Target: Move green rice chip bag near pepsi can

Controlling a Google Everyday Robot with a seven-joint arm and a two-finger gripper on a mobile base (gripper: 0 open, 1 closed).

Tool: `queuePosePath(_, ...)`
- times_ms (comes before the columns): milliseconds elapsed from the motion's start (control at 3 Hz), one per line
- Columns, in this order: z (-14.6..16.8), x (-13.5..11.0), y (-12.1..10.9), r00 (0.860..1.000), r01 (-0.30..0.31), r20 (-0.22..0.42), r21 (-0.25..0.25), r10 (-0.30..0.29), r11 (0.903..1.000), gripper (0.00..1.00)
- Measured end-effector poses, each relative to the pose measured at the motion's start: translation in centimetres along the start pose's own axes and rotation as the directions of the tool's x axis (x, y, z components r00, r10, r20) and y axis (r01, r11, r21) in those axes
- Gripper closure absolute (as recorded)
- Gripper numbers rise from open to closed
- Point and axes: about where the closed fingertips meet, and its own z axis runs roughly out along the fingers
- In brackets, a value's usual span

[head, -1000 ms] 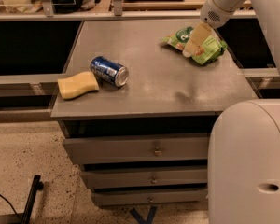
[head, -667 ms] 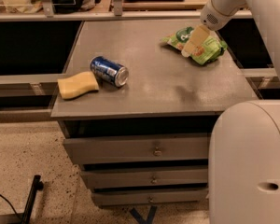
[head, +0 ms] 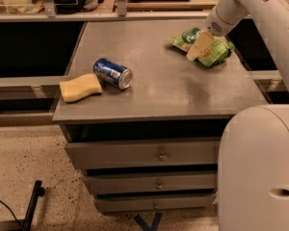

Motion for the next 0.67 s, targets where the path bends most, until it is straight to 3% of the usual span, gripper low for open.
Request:
queuePosePath(333, 1.4, 1.0, -1.2, 0.999, -0.029, -0.013, 0.041, 0.03, 0.9987, 0.0)
queuePosePath(667, 2.6, 2.3, -1.8, 0.998, -0.059, 0.006, 0.037, 0.059, 0.9976, 0.0)
